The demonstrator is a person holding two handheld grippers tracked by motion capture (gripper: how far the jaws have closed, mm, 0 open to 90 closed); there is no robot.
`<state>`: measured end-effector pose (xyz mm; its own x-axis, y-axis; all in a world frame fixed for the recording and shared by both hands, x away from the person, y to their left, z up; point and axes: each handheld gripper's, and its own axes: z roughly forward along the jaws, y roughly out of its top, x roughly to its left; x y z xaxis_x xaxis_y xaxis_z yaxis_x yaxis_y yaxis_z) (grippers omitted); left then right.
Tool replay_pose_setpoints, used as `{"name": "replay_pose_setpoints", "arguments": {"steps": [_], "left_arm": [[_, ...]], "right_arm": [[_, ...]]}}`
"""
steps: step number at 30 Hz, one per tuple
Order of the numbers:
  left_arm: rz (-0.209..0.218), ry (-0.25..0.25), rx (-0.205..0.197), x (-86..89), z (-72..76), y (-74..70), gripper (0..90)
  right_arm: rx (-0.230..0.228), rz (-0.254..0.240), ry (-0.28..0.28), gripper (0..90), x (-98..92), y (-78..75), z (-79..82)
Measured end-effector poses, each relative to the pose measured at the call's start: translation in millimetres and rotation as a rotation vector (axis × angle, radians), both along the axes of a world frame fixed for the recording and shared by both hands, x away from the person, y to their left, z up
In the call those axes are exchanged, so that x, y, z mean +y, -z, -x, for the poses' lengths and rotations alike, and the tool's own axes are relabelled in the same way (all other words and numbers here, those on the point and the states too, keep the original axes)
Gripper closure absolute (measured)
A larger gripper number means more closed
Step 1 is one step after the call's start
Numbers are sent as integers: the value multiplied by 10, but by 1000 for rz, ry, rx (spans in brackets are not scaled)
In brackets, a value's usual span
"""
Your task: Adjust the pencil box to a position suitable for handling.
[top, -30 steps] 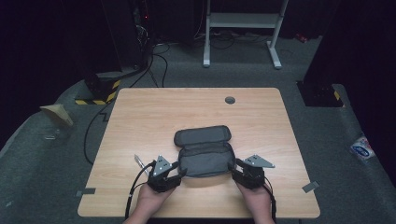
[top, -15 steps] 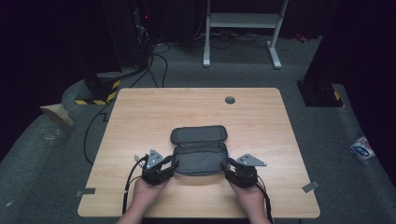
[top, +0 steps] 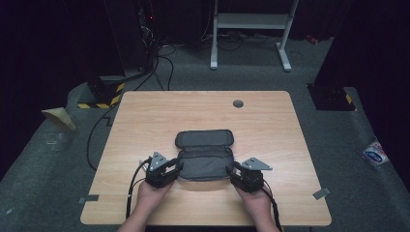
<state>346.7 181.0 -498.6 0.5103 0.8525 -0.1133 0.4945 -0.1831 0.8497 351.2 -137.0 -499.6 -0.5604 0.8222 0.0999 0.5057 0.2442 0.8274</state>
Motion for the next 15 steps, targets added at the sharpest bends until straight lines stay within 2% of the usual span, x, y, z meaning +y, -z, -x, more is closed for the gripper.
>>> {"name": "replay_pose_setpoints", "arguments": {"steps": [15], "left_arm": [[8,-30,-53,114,55,-122,635]], "right_arm": [[-50,-11,13,534,-63,-122,40]]}}
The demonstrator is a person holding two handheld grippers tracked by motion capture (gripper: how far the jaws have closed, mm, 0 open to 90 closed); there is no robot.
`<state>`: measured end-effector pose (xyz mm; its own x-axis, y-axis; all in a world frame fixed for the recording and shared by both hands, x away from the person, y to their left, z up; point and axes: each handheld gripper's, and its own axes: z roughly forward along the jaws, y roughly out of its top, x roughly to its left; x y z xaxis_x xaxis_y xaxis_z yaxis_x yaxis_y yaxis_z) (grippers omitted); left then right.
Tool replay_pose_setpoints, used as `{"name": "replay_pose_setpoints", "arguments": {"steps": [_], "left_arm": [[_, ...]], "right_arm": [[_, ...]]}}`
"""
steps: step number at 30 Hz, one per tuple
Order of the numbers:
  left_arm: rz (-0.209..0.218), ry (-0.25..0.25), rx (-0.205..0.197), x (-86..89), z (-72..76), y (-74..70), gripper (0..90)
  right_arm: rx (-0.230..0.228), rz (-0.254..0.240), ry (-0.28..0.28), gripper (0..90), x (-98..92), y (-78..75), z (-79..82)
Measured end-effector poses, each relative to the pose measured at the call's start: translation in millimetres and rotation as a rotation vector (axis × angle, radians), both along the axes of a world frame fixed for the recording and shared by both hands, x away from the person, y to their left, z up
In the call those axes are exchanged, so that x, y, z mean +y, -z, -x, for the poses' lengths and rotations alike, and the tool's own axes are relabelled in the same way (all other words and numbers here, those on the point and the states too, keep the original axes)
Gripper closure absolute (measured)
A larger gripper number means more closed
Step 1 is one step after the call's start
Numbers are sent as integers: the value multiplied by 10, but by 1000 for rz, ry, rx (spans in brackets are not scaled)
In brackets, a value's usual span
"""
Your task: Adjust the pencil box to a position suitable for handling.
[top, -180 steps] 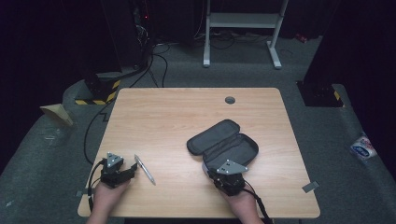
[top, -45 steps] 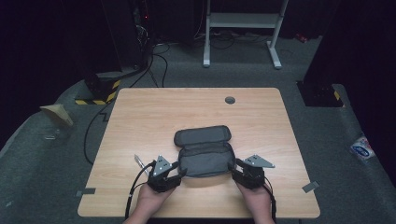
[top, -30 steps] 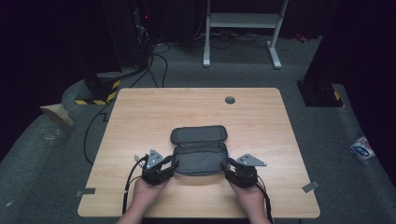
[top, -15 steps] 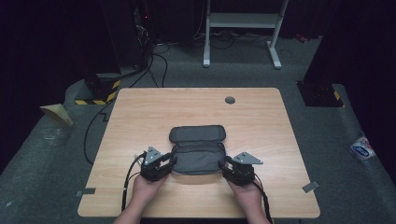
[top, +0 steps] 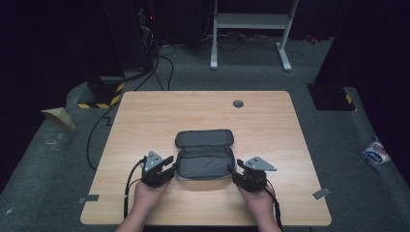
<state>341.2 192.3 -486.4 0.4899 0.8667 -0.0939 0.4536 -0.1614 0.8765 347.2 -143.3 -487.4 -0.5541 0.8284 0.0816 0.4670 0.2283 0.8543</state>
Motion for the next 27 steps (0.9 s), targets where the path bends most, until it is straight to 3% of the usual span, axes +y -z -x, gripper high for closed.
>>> {"name": "replay_pose_setpoints", "arguments": {"steps": [8,13,17,20,23,25,27], "left_arm": [[-41,-85,4,301,30,-24,637],[-69,-151,48,540,87,60,630],[-64,-191,88,700,137,130,625],[-103,-246,95,776,190,177,673],[-92,-298,128,902,247,207,733],[-125,-320,145,971,268,236,753],[-132,-327,171,1017,259,276,766]], "right_arm": [[-23,16,24,508,-132,-48,5],[-24,78,41,485,-272,-25,-23],[-21,143,55,476,-458,1,-9],[-10,141,86,477,-617,74,35],[15,140,110,477,-707,158,43],[11,156,115,477,-734,170,20],[18,147,126,477,-756,170,2]]}}
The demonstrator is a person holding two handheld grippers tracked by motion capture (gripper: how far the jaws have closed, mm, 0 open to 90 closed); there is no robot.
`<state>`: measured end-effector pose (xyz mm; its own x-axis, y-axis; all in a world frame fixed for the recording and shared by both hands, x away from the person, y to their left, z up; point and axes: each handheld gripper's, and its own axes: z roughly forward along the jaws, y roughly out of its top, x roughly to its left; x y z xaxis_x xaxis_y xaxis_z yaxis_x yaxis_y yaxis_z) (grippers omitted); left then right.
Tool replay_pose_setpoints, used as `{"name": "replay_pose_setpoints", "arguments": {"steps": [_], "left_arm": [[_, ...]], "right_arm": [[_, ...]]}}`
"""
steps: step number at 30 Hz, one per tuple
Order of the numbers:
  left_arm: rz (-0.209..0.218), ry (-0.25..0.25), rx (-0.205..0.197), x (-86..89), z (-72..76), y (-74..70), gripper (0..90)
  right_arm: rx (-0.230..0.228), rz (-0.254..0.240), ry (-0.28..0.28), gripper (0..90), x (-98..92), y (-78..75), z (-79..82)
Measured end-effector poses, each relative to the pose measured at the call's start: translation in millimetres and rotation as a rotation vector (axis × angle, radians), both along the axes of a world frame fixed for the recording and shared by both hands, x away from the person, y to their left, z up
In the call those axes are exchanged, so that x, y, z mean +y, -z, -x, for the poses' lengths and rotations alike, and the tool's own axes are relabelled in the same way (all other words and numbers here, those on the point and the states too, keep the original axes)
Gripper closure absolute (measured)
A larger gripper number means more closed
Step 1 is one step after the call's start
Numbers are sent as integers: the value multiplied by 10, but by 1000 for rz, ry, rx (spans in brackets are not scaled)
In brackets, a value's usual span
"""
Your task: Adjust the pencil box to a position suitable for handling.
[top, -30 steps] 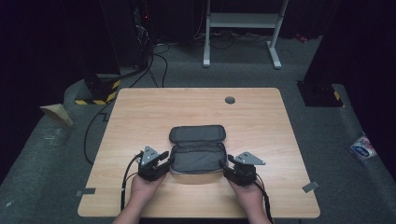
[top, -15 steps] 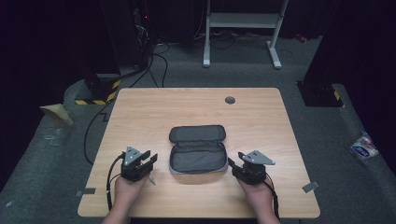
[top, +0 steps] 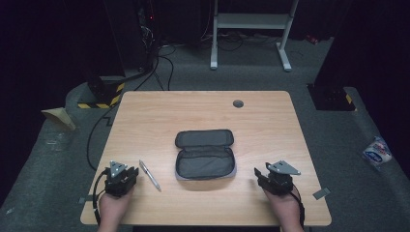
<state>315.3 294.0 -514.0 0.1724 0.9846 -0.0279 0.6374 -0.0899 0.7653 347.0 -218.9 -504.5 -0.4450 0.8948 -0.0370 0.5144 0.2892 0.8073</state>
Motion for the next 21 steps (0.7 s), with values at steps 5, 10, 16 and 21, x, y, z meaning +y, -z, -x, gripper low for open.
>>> {"name": "replay_pose_setpoints", "arguments": {"steps": [5,10,16,21], "left_arm": [[-21,18,31,-19,-74,51,770],[-48,17,37,-71,-175,86,772],[-53,31,34,-145,-264,87,774],[-47,47,30,-191,-355,92,773]], "right_arm": [[20,23,-6,477,-18,56,-12],[40,25,5,477,-42,88,17],[59,40,8,477,-95,111,84],[69,56,15,476,-131,131,130]]}}
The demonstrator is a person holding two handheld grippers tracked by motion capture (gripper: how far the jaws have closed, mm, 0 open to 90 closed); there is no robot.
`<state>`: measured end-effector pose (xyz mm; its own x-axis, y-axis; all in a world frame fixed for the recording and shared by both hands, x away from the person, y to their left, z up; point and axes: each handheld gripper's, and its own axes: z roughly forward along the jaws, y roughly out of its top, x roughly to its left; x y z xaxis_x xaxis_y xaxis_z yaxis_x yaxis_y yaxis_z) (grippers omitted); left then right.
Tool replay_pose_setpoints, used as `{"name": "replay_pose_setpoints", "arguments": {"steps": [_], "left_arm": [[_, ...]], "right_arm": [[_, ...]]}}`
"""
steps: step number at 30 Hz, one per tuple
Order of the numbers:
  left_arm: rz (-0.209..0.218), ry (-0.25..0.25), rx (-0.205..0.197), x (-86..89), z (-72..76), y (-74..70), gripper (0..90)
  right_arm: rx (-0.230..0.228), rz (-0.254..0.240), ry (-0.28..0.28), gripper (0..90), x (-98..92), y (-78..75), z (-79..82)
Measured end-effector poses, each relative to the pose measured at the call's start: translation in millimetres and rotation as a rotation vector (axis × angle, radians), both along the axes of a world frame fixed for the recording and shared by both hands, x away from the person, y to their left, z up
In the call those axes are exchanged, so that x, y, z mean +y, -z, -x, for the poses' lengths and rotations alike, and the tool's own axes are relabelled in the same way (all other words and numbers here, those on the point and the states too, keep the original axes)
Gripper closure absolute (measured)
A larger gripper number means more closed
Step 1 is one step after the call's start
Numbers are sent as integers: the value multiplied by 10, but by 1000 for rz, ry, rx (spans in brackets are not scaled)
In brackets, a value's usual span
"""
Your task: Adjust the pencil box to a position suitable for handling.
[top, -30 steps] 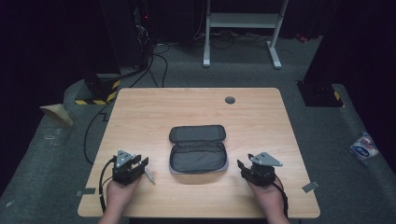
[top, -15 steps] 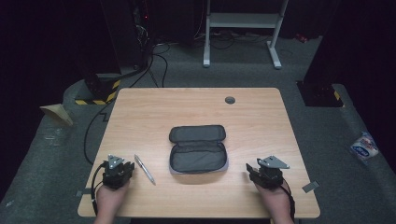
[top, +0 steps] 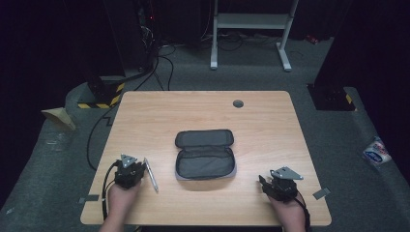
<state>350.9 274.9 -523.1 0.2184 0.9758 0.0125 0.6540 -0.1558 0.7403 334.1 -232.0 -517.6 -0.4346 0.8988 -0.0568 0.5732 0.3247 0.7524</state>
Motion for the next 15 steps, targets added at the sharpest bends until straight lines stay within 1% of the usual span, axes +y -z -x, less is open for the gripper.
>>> {"name": "replay_pose_setpoints", "arguments": {"steps": [5,7,9,12,15], "left_arm": [[-5,28,-1,-45,-96,-1,773],[9,32,-11,-47,-131,11,773],[1,41,-10,-59,-160,8,772],[1,57,-19,-94,-161,16,772],[-3,69,-16,-104,-157,13,771]], "right_arm": [[5,19,4,474,-26,22,47],[12,23,5,473,-23,34,52],[11,29,9,471,-10,37,58],[10,32,8,470,11,40,72],[5,34,4,470,15,44,77]]}}
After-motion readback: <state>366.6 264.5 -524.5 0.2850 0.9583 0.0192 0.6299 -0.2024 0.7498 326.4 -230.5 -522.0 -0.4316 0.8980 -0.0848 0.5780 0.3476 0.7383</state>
